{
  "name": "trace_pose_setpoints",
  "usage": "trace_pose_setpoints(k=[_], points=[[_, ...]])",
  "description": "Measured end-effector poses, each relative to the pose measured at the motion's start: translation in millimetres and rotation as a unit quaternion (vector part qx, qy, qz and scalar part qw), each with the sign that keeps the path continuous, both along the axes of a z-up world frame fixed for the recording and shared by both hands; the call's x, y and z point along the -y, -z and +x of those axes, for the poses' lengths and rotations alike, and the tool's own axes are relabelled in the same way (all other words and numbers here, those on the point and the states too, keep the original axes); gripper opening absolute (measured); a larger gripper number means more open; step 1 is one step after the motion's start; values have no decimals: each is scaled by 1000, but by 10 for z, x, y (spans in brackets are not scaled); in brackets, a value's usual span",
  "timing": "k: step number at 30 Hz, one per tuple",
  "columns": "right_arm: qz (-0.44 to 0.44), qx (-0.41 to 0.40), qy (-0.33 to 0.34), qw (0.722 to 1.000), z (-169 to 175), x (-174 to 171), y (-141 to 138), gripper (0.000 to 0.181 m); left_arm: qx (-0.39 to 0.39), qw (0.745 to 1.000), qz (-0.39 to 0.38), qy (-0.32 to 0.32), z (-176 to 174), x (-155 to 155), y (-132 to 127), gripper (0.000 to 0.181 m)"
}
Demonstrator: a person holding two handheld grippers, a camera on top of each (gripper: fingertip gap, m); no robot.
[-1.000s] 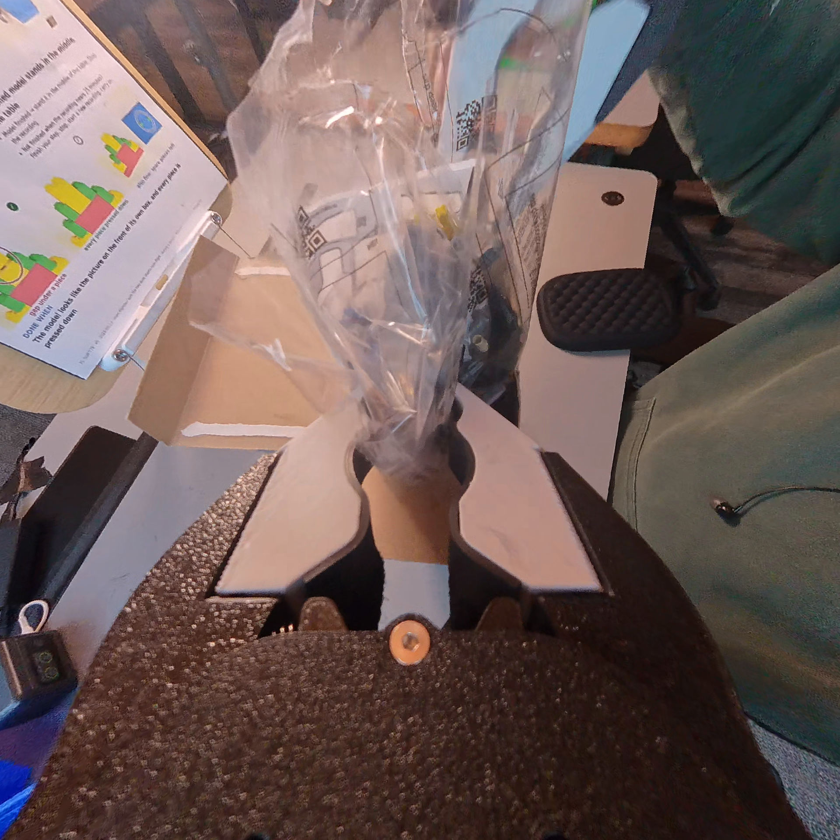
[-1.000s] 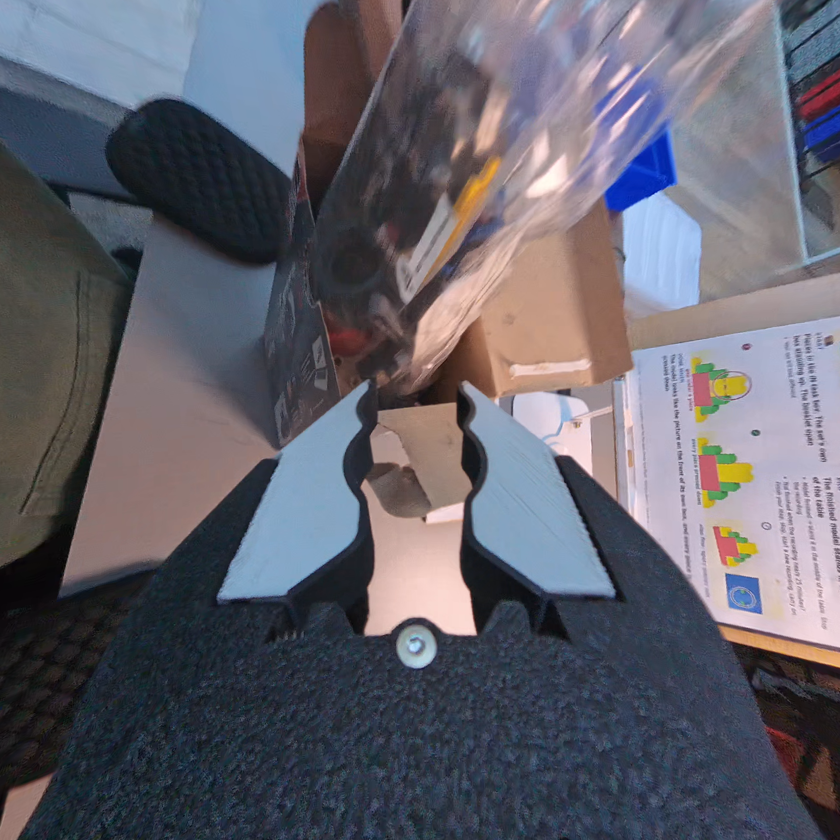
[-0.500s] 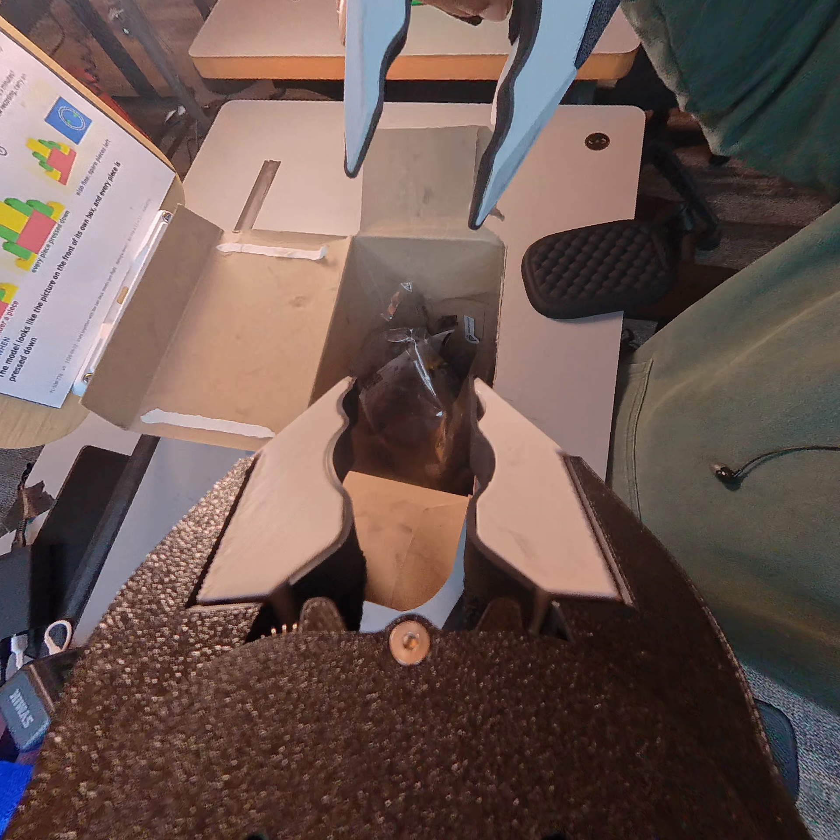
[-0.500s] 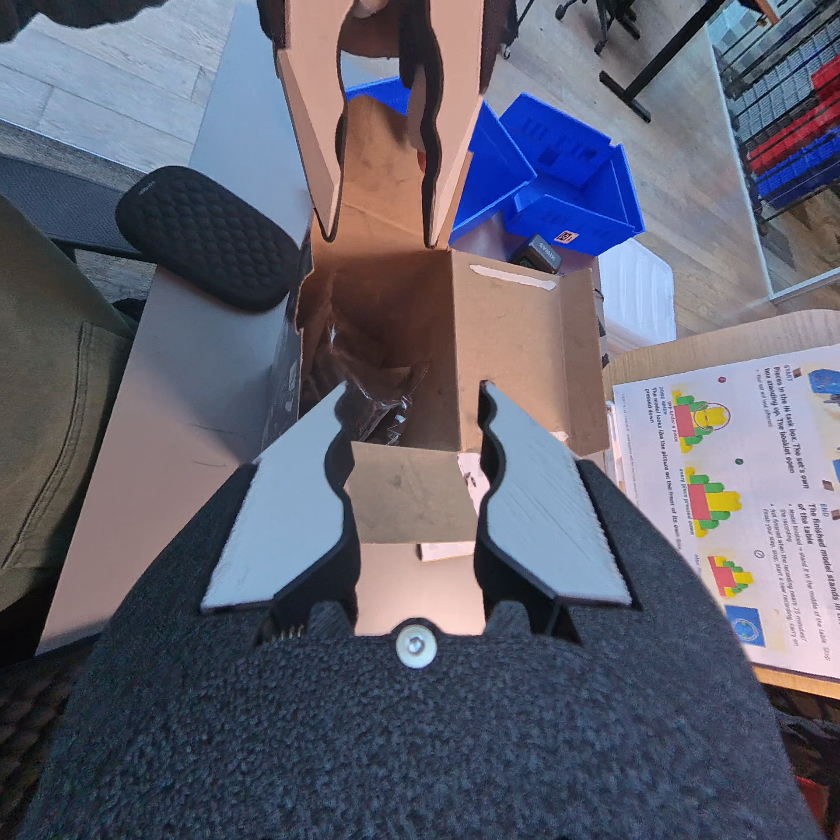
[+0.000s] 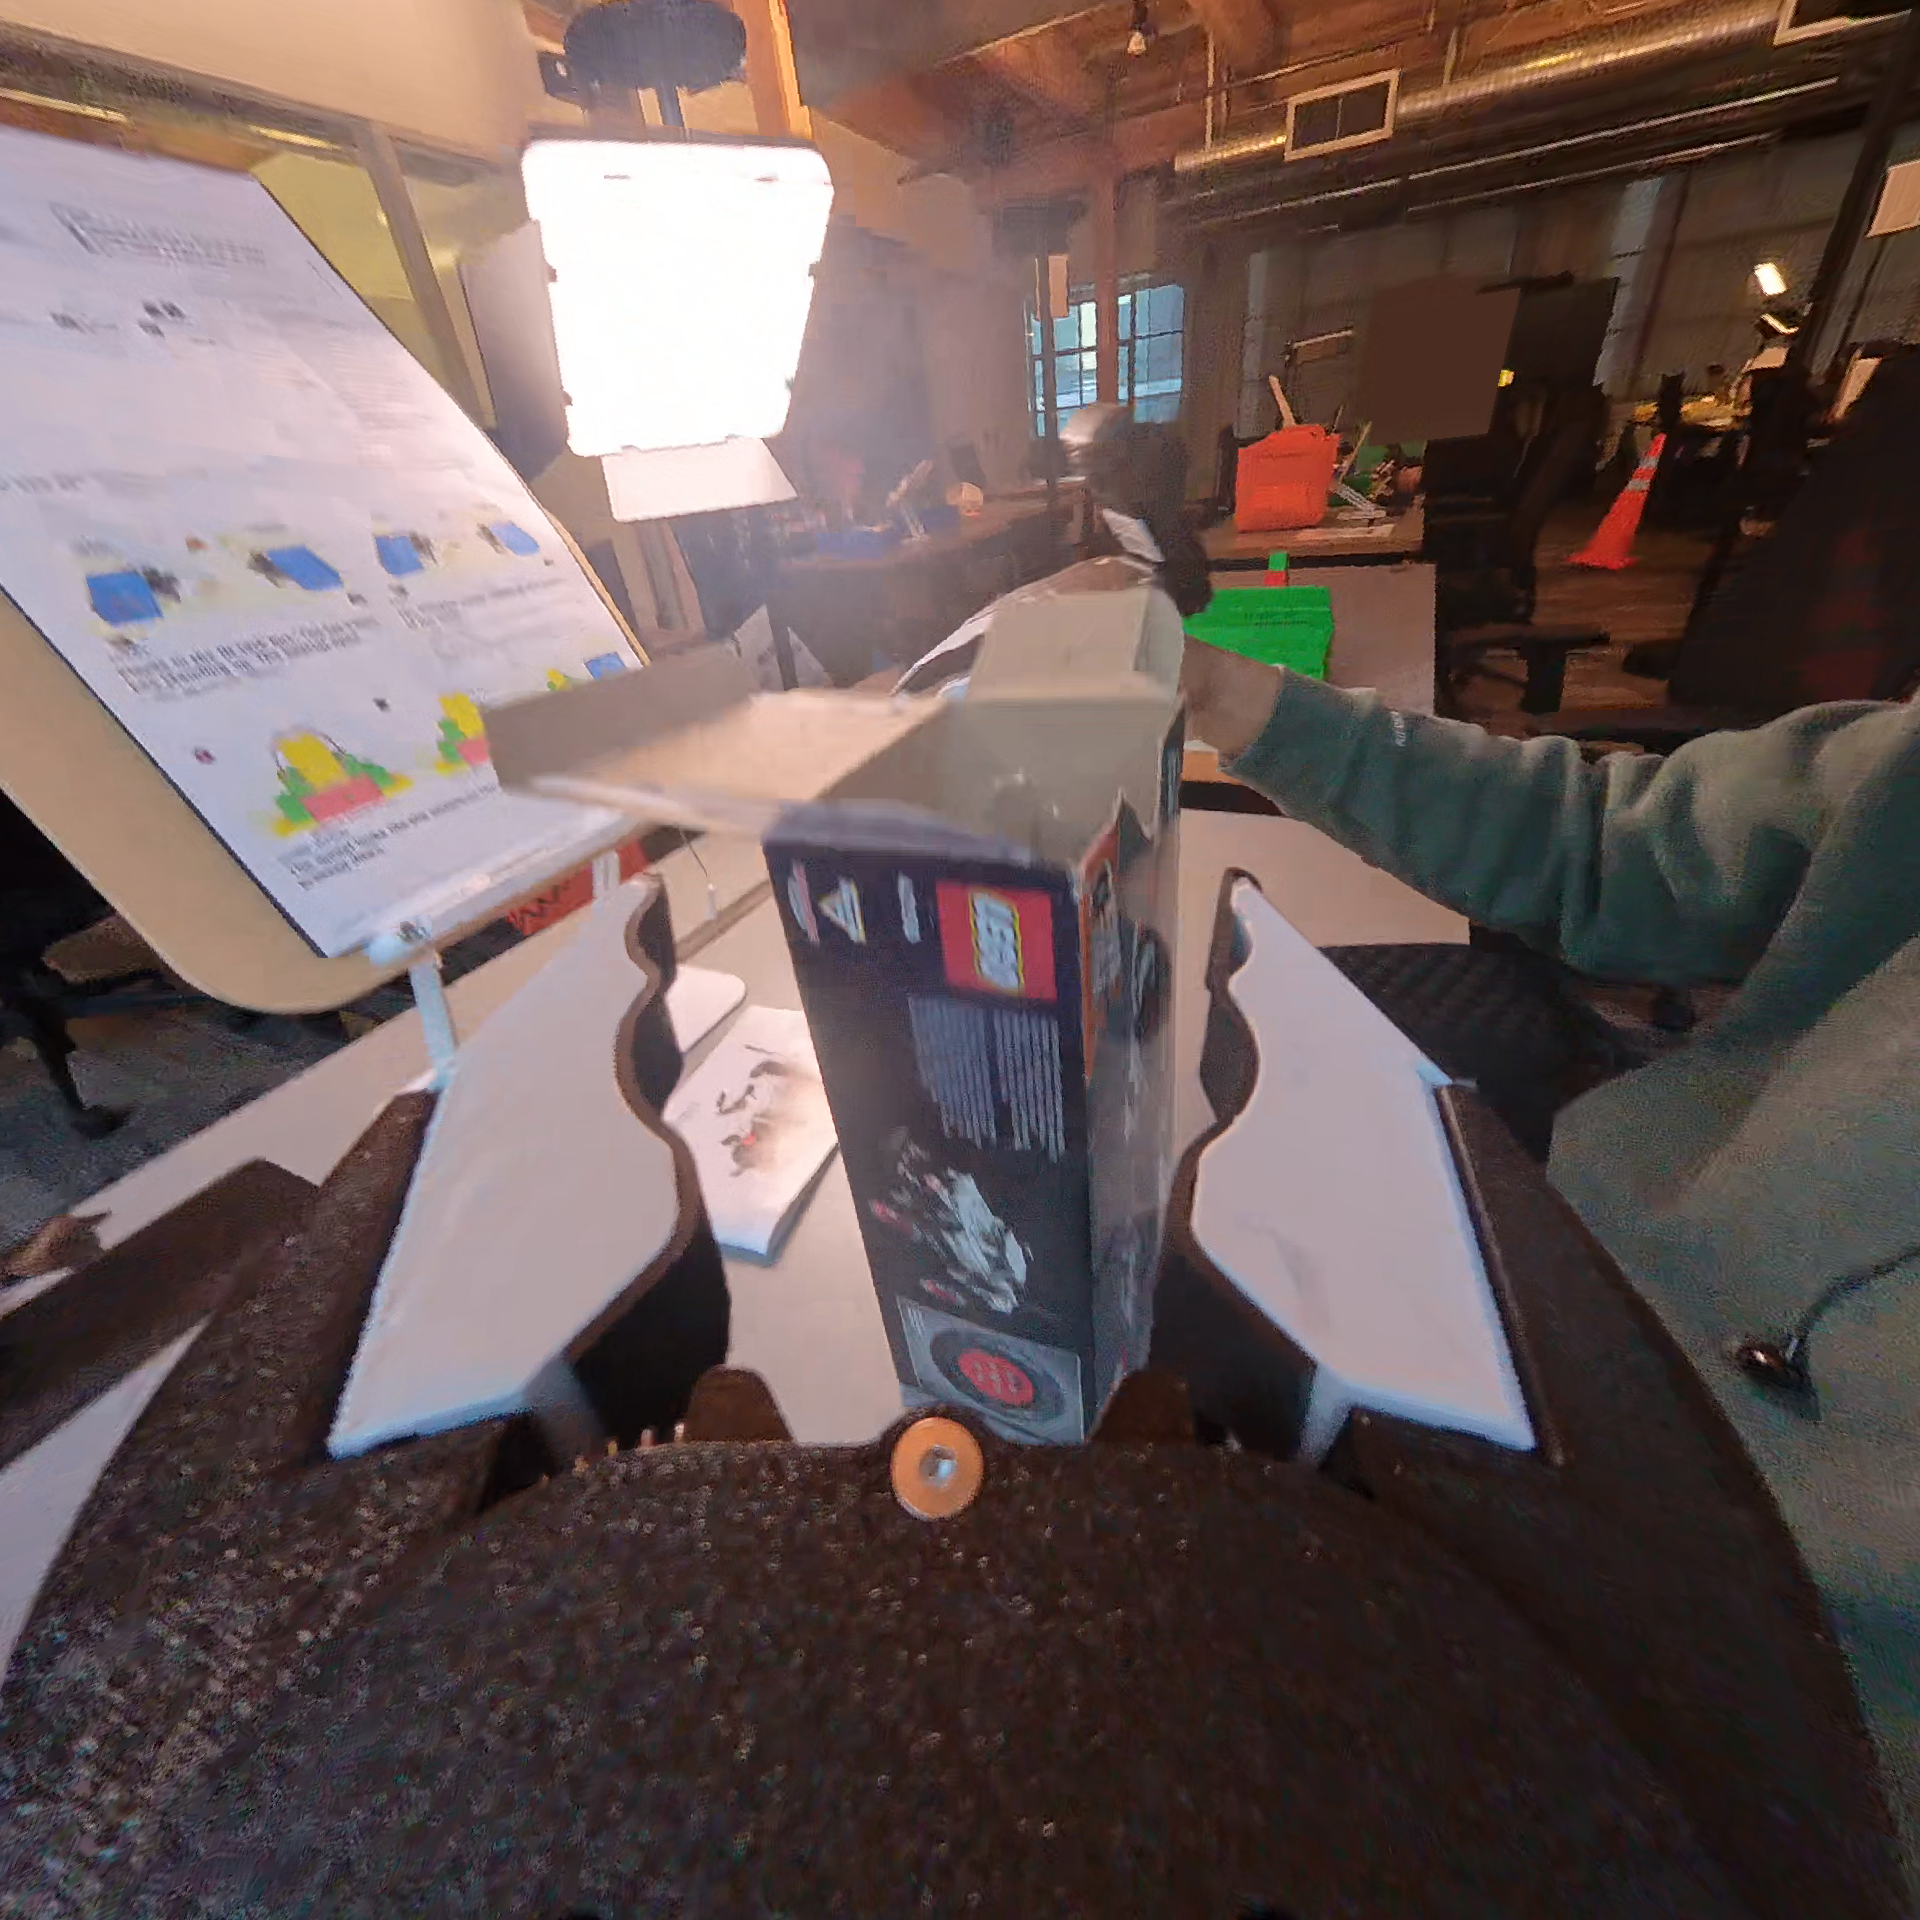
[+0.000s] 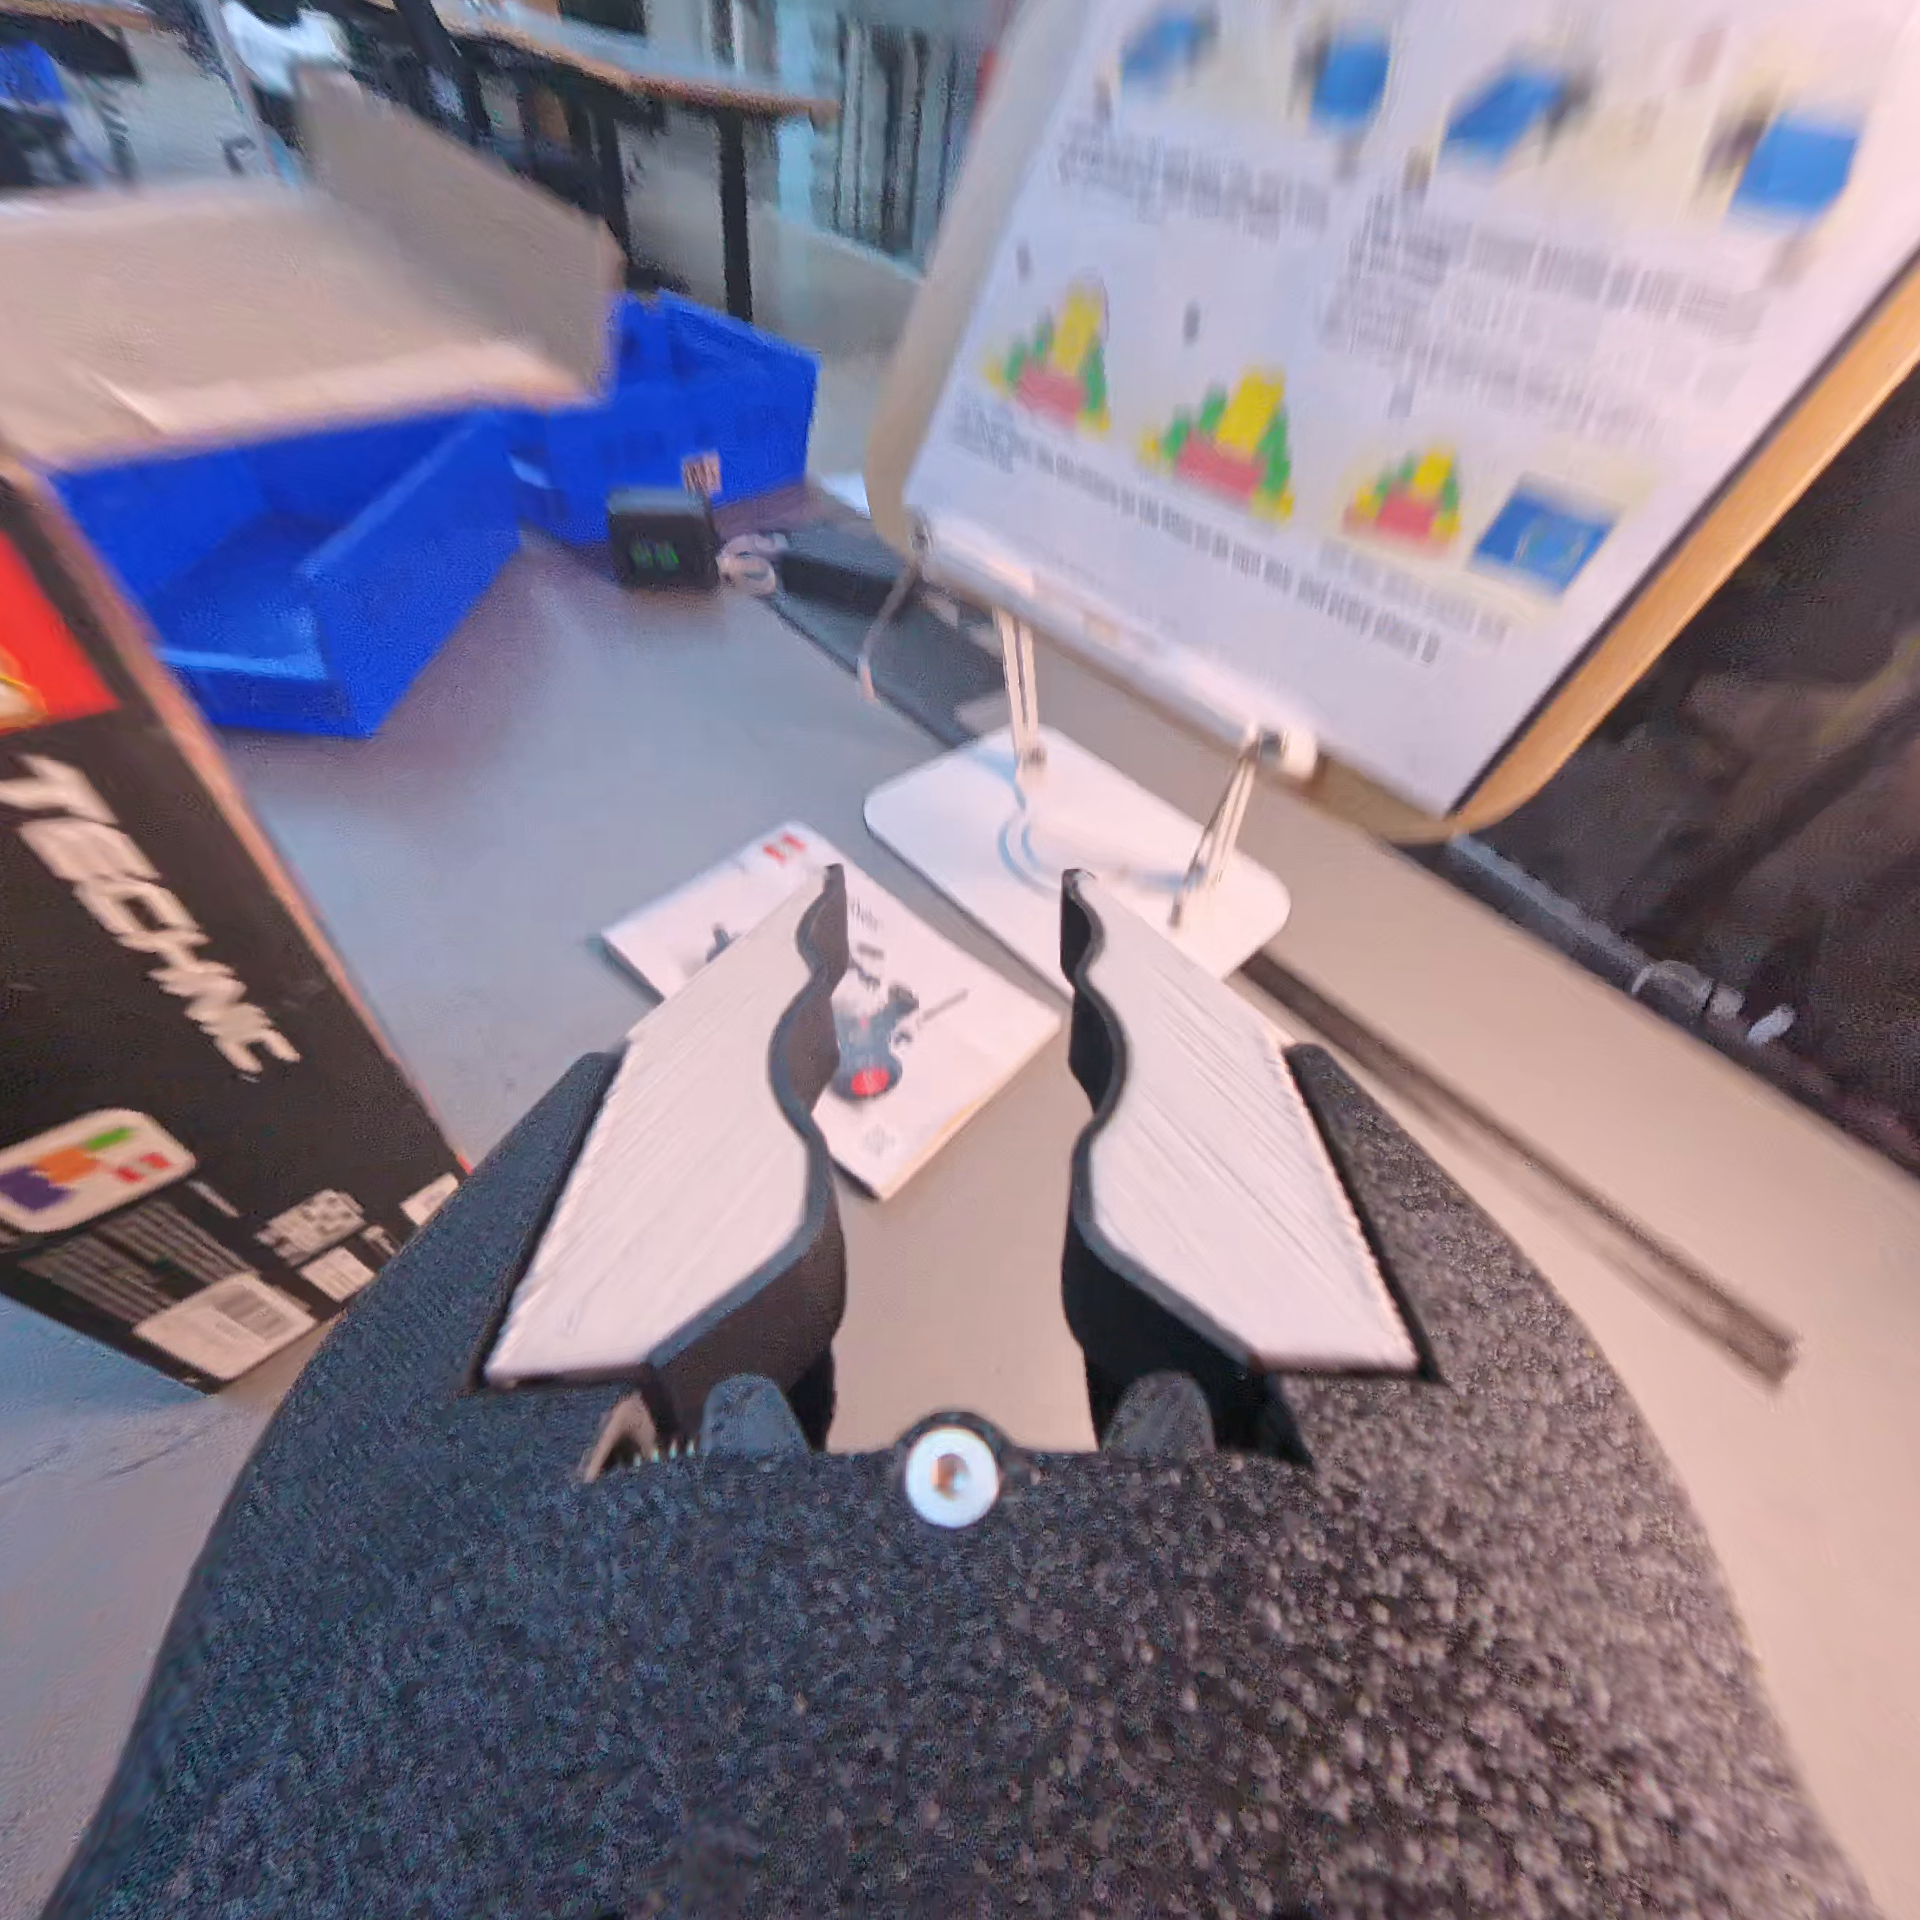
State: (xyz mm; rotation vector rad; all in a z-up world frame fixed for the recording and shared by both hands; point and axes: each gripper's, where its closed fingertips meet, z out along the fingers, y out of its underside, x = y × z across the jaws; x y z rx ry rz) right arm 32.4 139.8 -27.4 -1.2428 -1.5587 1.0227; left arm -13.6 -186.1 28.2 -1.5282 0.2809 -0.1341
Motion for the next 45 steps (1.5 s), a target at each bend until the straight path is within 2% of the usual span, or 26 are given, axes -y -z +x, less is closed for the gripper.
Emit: trace_pose_setpoints(k=[2, 4, 7, 10, 13, 16, 23, 24, 26, 27, 29, 32, 35, 38, 41, 45], points=[[-51, 70, 19, 996, -191, -160, 707, 43, 21, 999, -29, 16, 50, -96, 431, 115], [-72, 126, 35, 989, -402, -222, 1294, 47, 38, 995, -88, 22, 77, -345, 877, 133], [-58, 159, 43, 985, -688, -147, 1766, 50, 30, 989, -142, 34, 121, -677, 1276, 137], [43, 224, 65, 972, -746, -212, 2065, 48, 11, 986, -150, 73, 222, -877, 1403, 118], [51, 250, 55, 965, -631, -207, 2067, 37, 9, 987, -140, 76, 190, -1008, 1406, 116], [53, 279, 58, 957, -328, -275, 2078, 25, 6, 989, -132, 62, 113, -1097, 1411, 115], [62, 299, 74, 949, 777, -216, 2077, 18, 16, 995, -98, 7, -222, -1262, 1388, 116], [63, 299, 78, 949, 932, -183, 2075, 18, 20, 996, -92, 1, -254, -1265, 1381, 116], [86, 283, 98, 950, 1155, -186, 2042, 31, 16, 996, -89, -14, -287, -1240, 1379, 118], [98, 264, 112, 953, 1215, -205, 1994, 41, 11, 996, -88, -24, -302, -1213, 1364, 117], [82, 219, 128, 964, 1282, -197, 1861, 47, 9, 997, -62, -45, -313, -1111, 1212, 113], [41, 155, 111, 981, 1249, -100, 1597, 51, 8, 996, -21, -82, -292, -869, 904, 105], [35, 136, 89, 986, 1121, -69, 1471, 61, -1, 994, -4, -112, -162, -623, 763, 103], [32, 139, 52, 988, 858, 92, 1459, 67, 6, 992, 9, -127, 77, -415, 780, 101], [46, 151, 22, 987, 455, 323, 1493, 69, 24, 991, 21, -133, 331, -296, 908, 97], [71, 199, 32, 977, -70, 575, 1755, 79, 57, 989, 31, -134, 512, -239, 1087, 92]])
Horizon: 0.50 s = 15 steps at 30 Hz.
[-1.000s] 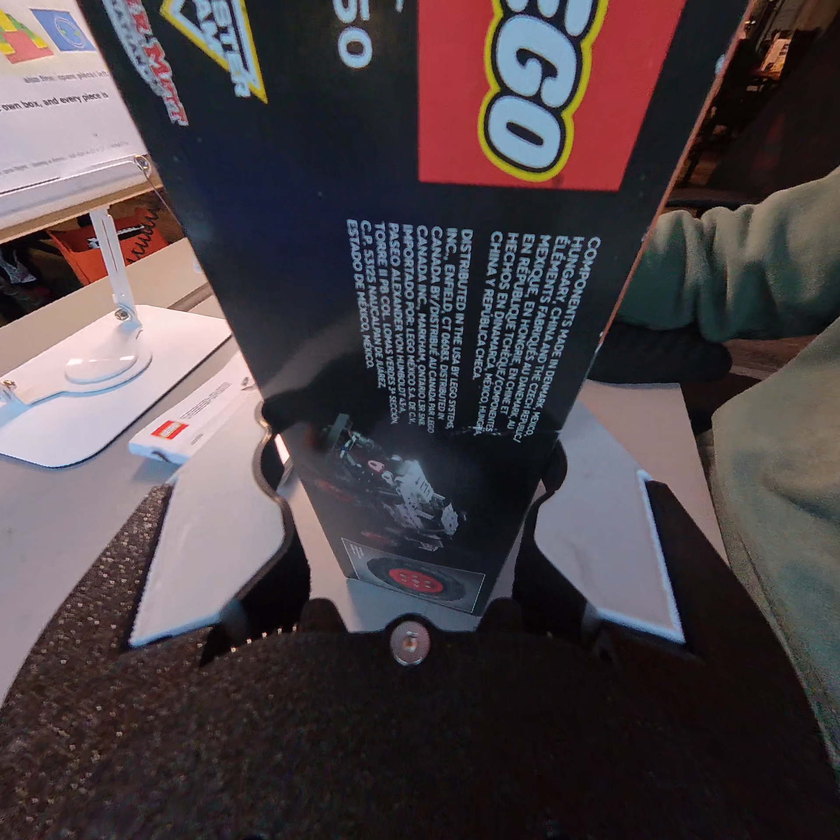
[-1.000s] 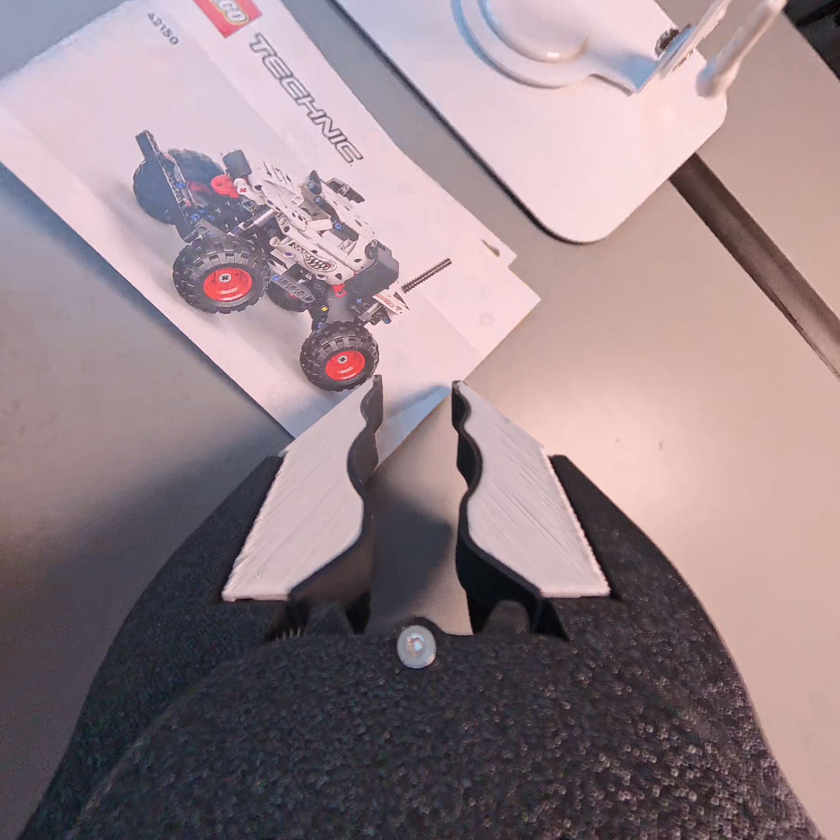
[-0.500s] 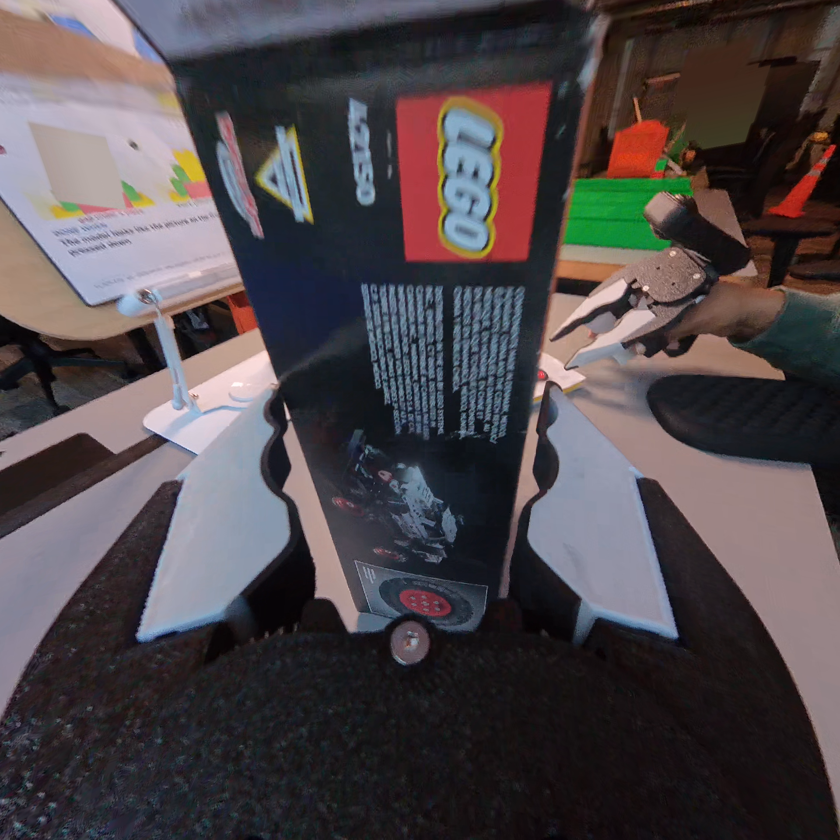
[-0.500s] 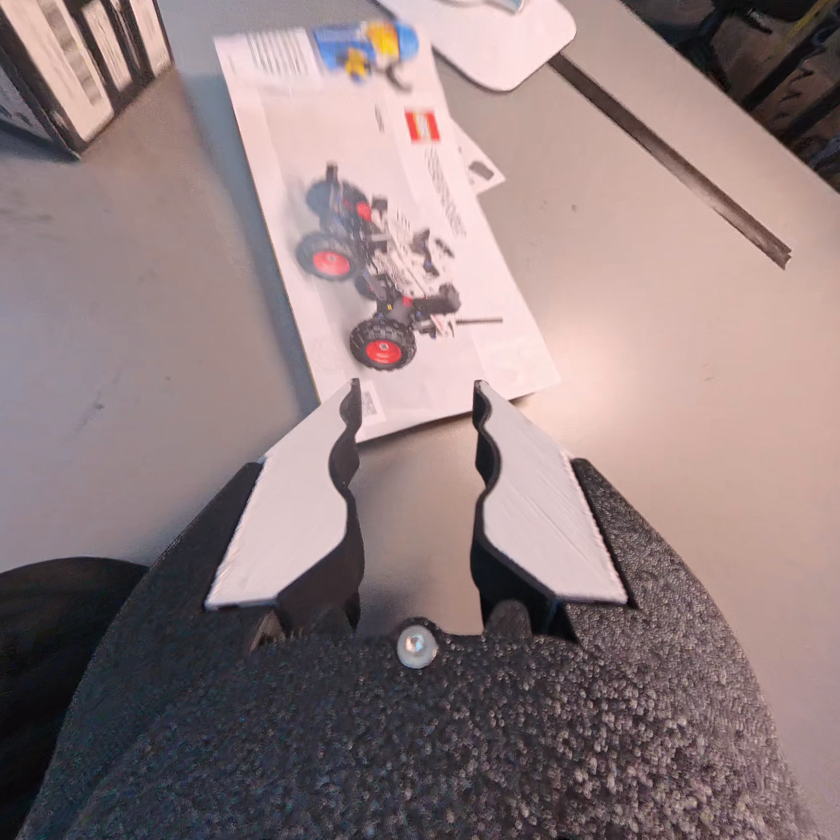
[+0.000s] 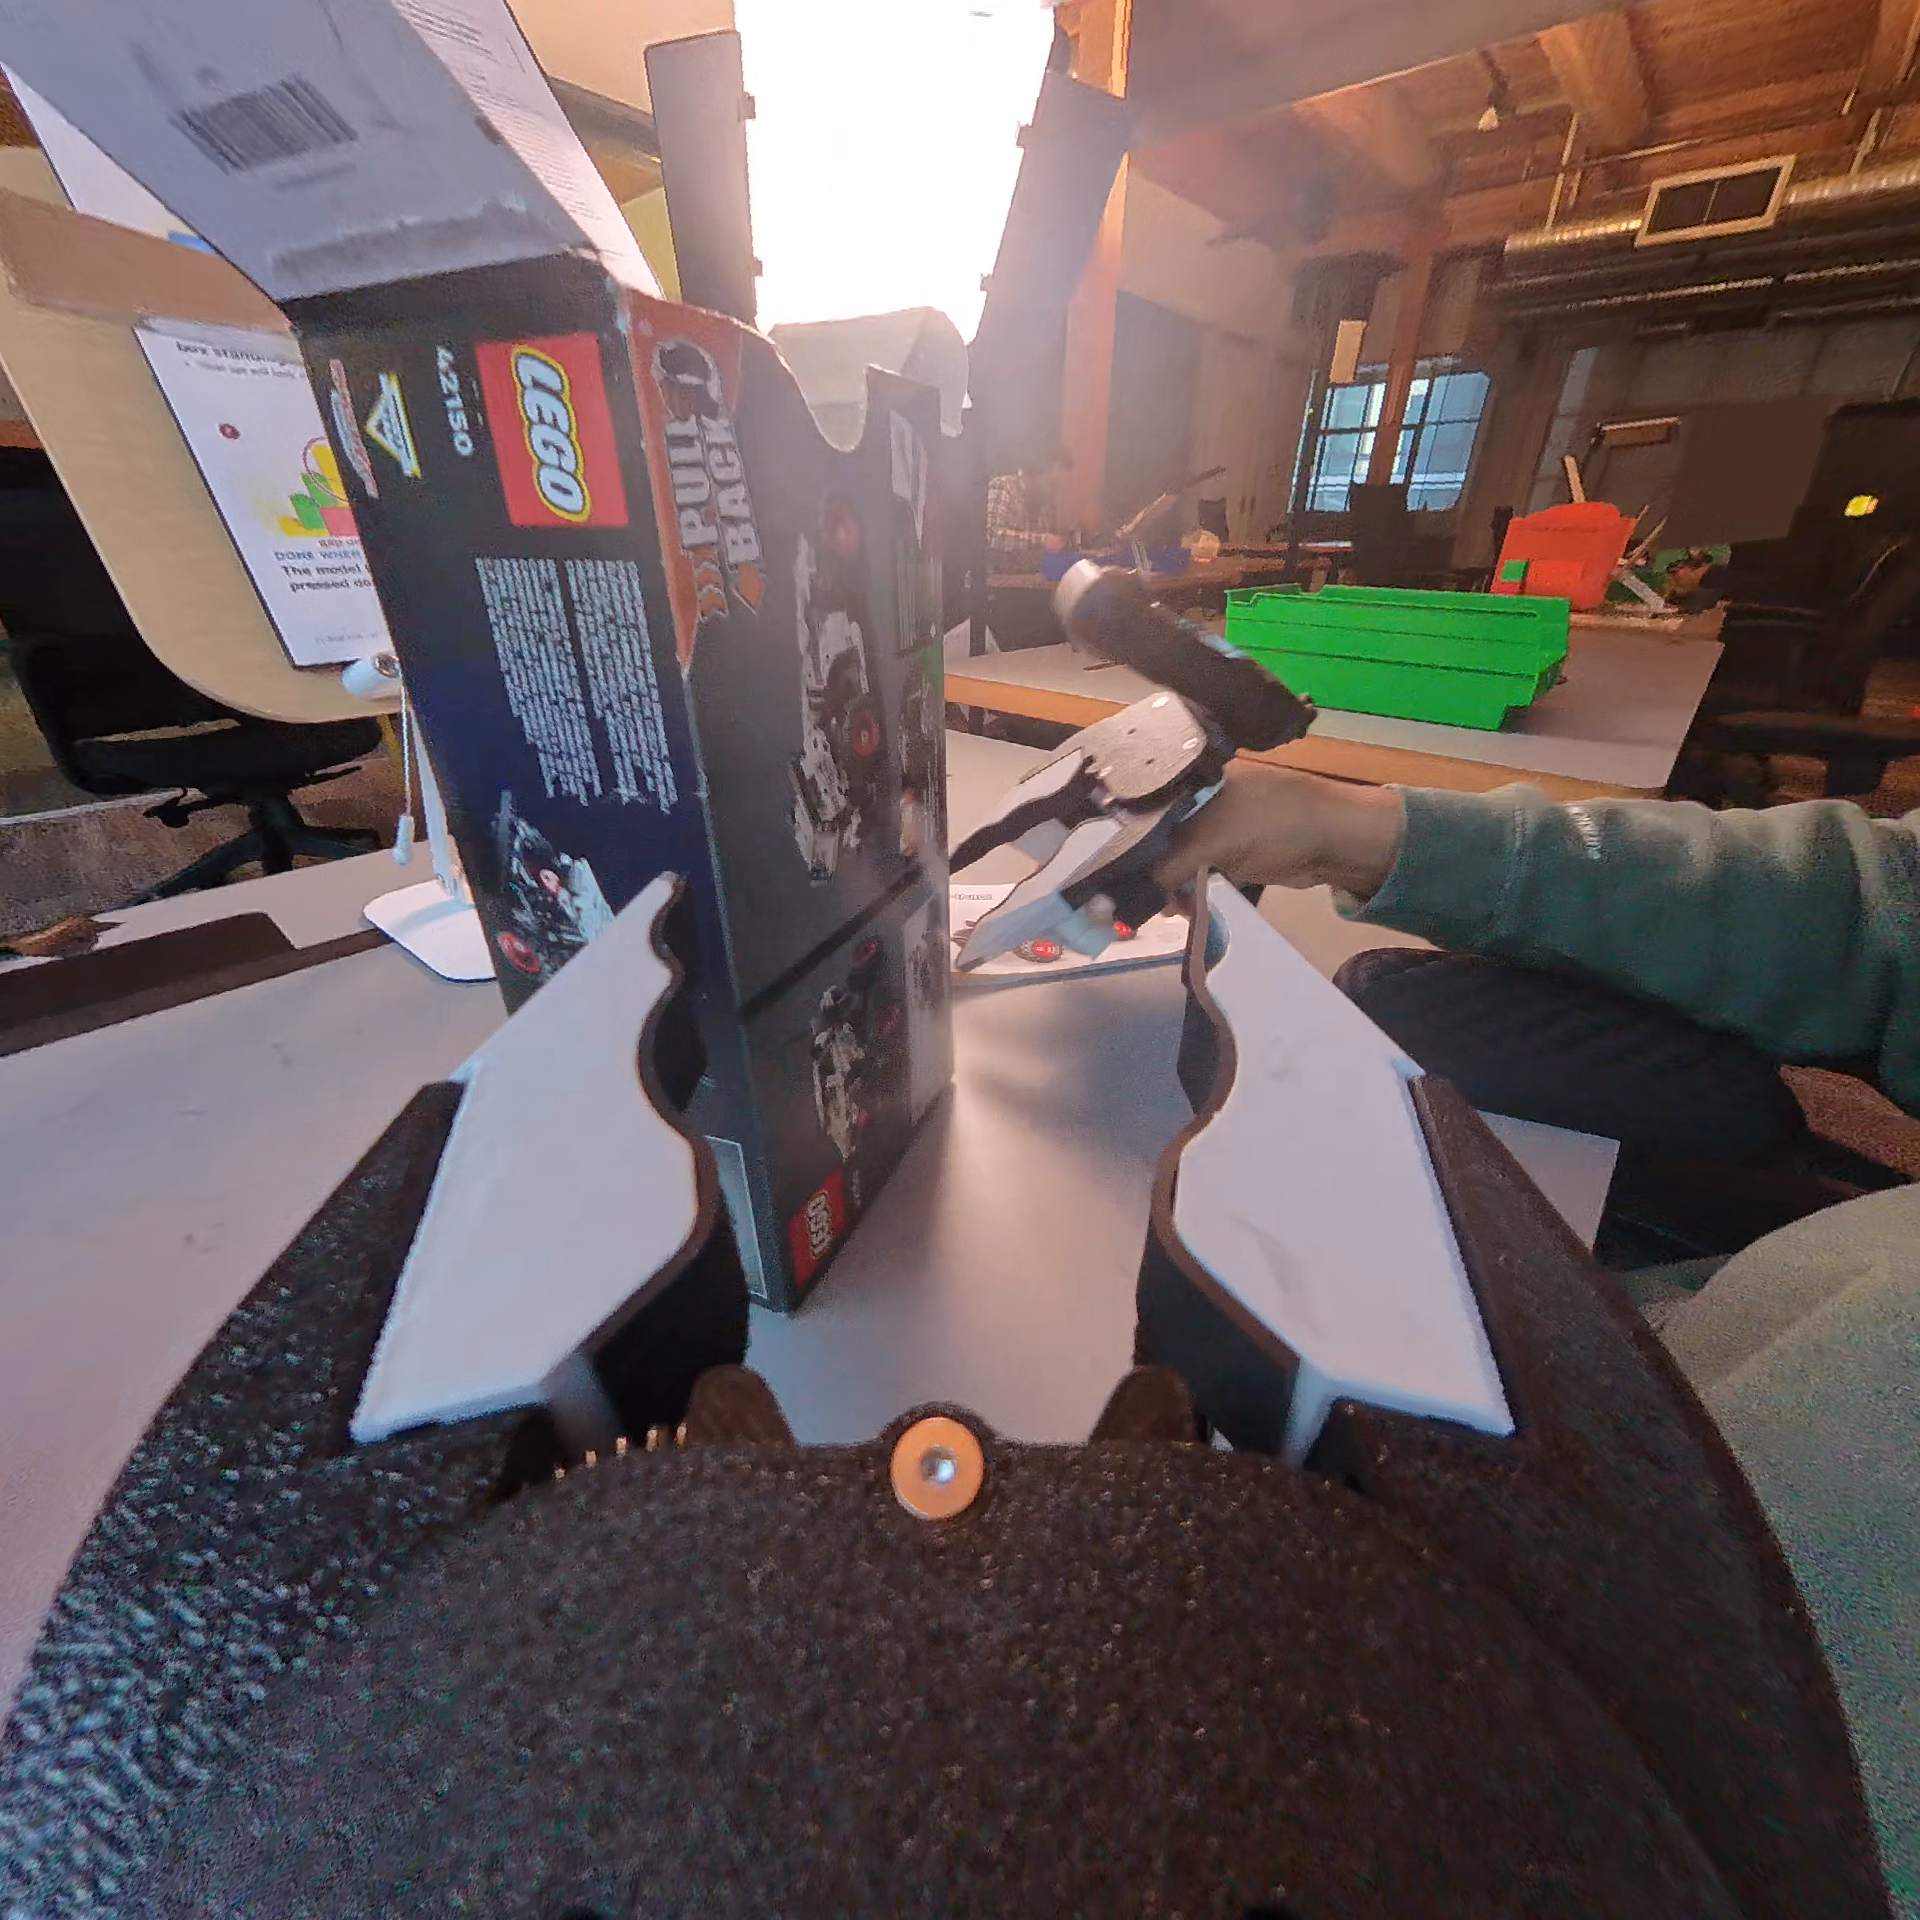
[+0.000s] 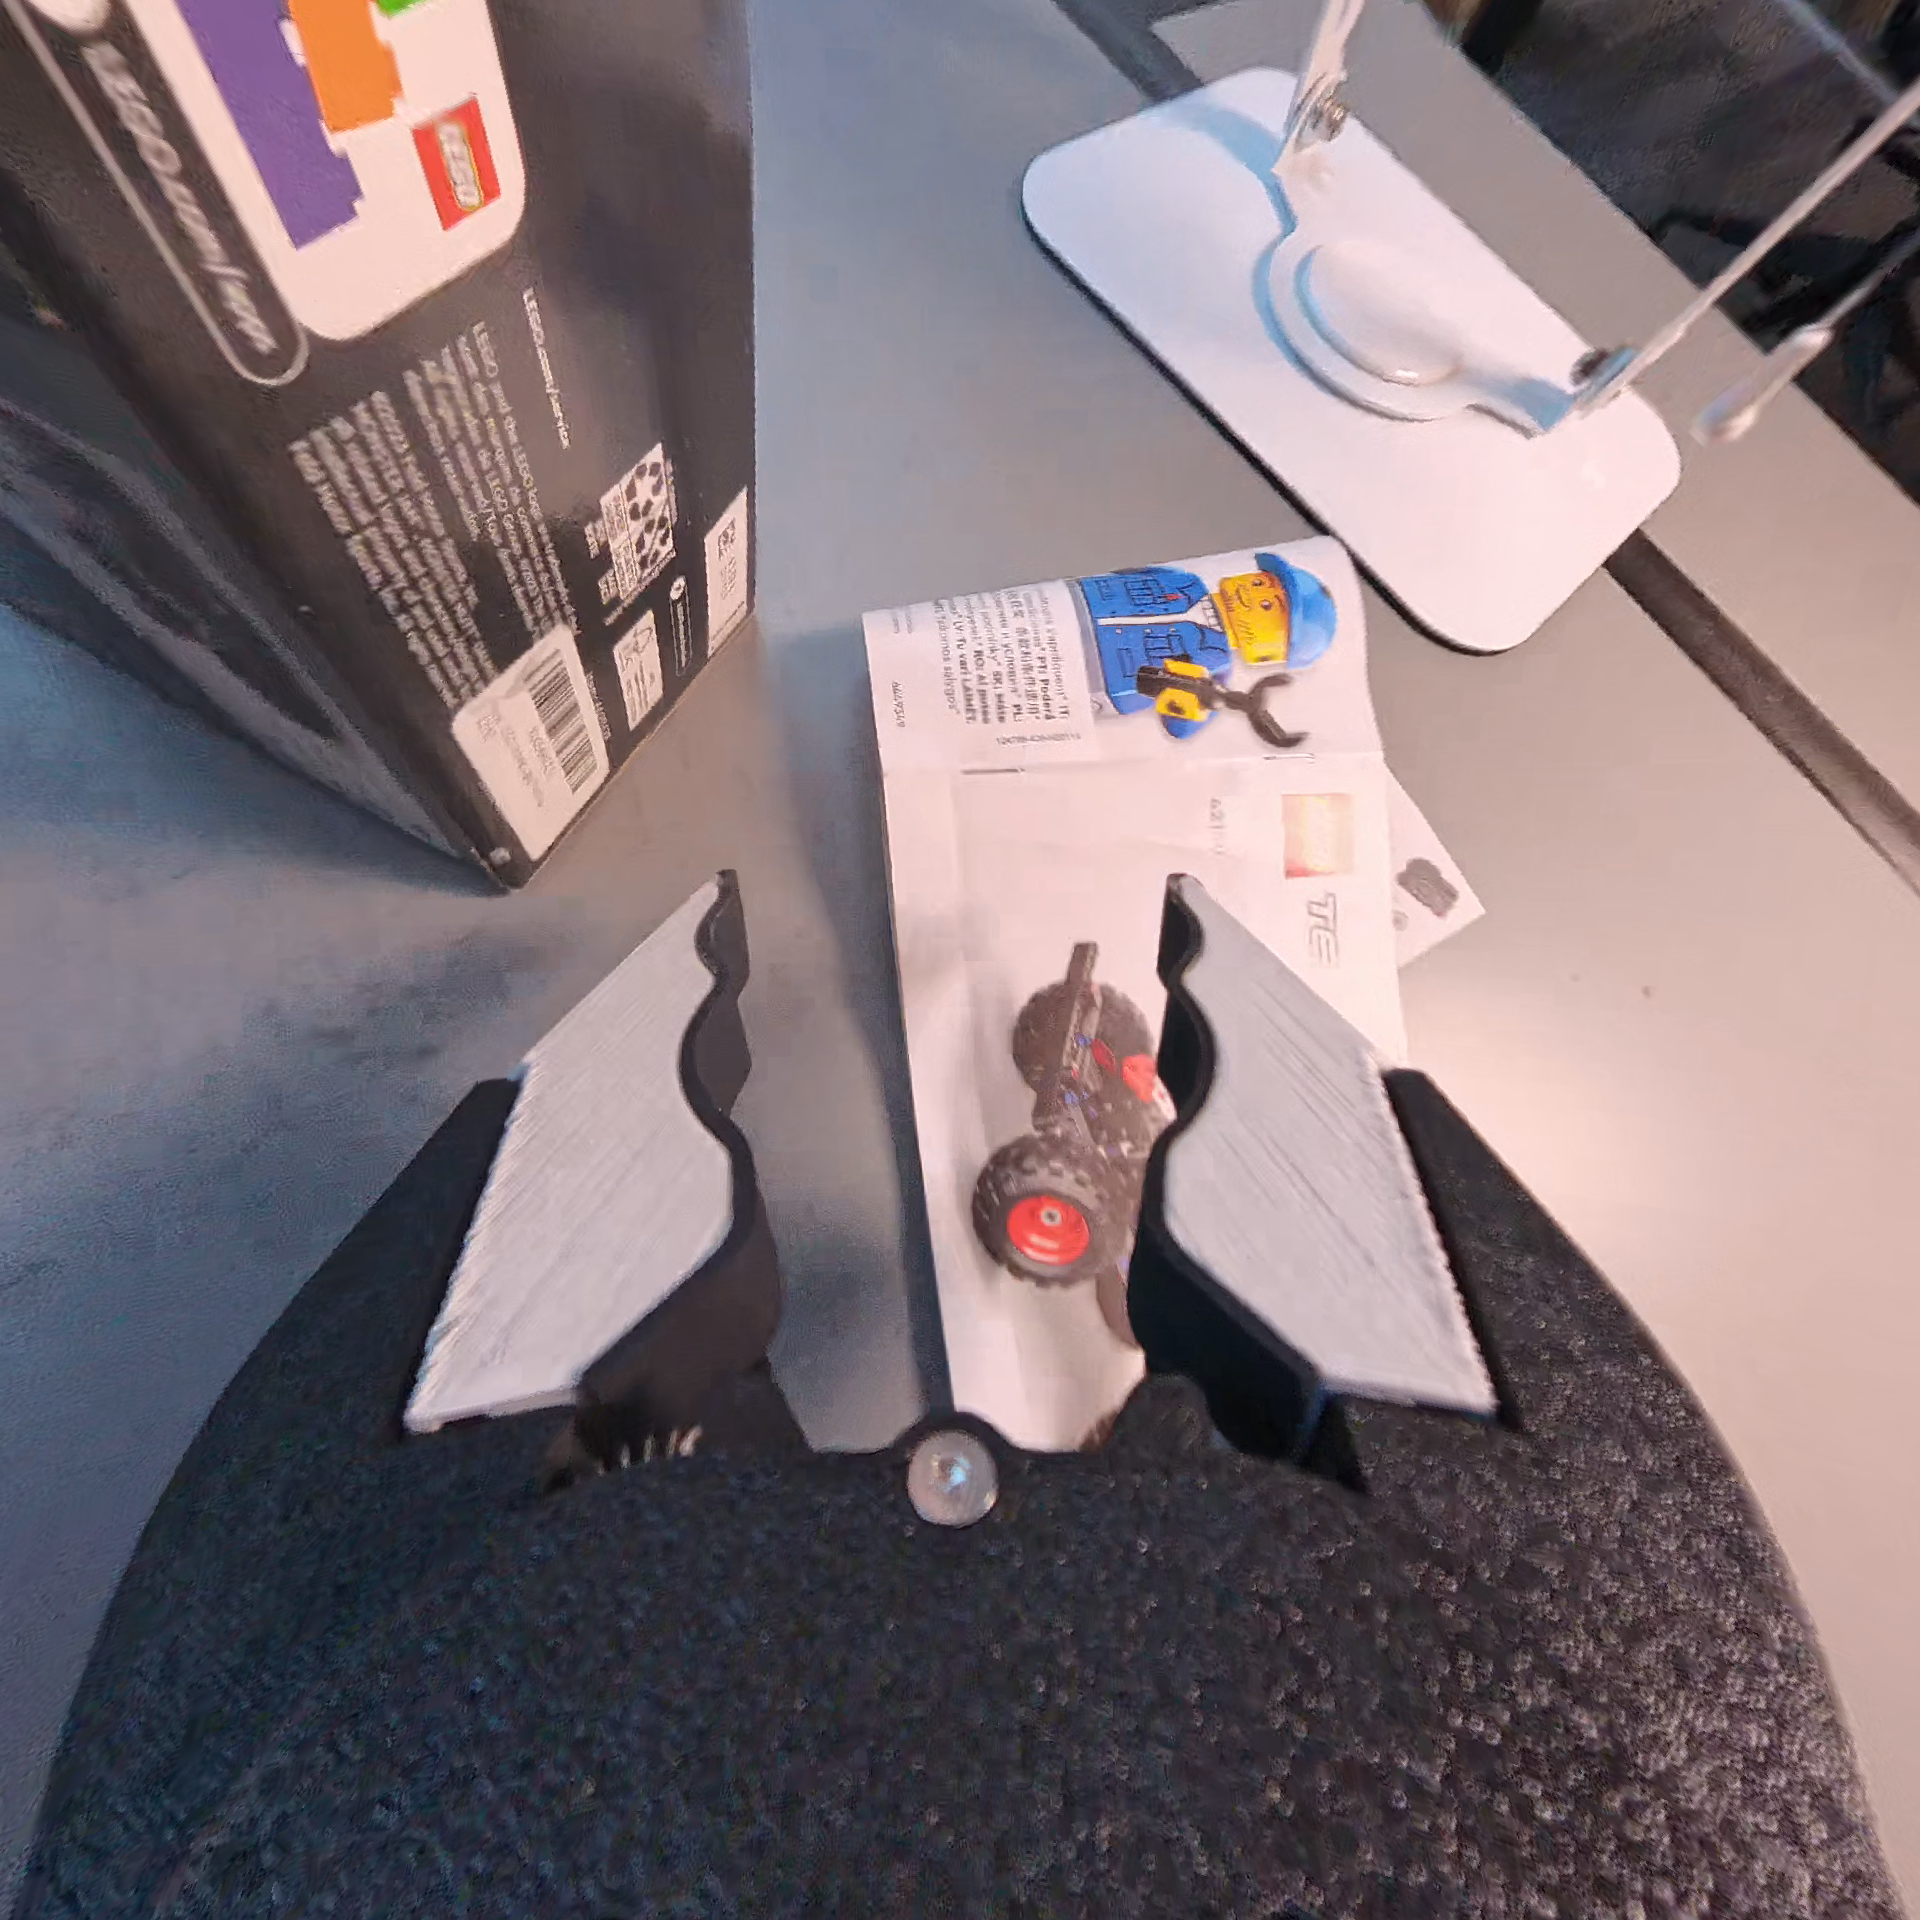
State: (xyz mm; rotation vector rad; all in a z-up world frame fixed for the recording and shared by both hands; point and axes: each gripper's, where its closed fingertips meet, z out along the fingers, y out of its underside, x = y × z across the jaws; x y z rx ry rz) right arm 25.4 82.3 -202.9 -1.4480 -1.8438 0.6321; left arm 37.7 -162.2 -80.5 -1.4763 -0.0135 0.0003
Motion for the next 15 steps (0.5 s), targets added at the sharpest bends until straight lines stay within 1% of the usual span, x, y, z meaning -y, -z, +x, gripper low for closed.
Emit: trace_pose_setpoints(k=[2, 3, 4, 6, 7, 9, 11, 13, 15], points=[[56, 28, 12, 998, -154, -6, 190, 80, 11, 1000, 2, 2, 31, -12, 65, 91], [63, 32, 16, 997, -207, -2, 254, 72, 16, 1000, 1, 6, 44, -28, 94, 91], [57, 15, 30, 998, -258, -22, 223, 53, 18, 1000, -1, 10, 67, -39, 97, 91], [98, 26, 31, 994, -238, -136, 255, 30, 17, 1000, 3, 18, 107, -52, 93, 89], [111, 24, 35, 993, -214, -195, 258, 15, 15, 1000, 2, 20, 127, -58, 100, 88], [139, 10, 42, 989, -137, -321, 218, 7, 14, 1000, -3, 24, 162, -65, 126, 86], [159, -32, 52, 985, -55, -434, -17, 2, 19, 999, -3, 34, 225, -66, 125, 83], [154, -87, 65, 982, 79, -500, -373, 0, 23, 999, -5, 46, 310, -100, 125, 81], [132, -146, 61, 979, 282, -450, -748, 0, 19, 998, -15, 58, 430, -172, 124, 80]])
